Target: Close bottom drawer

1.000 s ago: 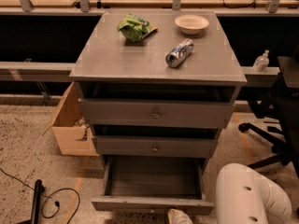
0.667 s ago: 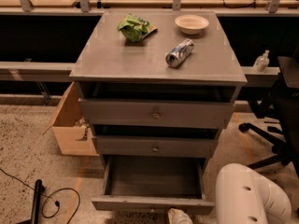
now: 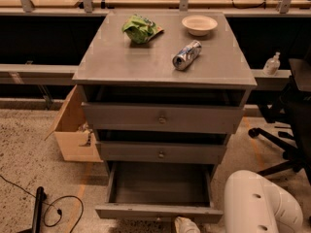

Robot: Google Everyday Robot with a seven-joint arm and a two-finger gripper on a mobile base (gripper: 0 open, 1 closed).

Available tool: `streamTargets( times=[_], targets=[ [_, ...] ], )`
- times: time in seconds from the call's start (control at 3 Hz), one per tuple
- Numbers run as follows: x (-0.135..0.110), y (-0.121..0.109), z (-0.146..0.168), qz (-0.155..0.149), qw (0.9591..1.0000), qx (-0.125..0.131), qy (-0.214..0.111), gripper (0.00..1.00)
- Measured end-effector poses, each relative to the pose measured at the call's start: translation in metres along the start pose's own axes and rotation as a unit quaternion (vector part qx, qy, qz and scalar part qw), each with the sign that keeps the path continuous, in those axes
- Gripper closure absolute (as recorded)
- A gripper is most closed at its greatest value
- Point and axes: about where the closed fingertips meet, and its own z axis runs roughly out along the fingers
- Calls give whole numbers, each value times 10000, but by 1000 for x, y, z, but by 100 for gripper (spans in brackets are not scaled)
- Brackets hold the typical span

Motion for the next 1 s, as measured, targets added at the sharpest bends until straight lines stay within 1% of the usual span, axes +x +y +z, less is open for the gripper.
streamTargets(
  times=[1.0],
  targets=[
    [0,0,0,-1,10000,2,0,100]
  ],
)
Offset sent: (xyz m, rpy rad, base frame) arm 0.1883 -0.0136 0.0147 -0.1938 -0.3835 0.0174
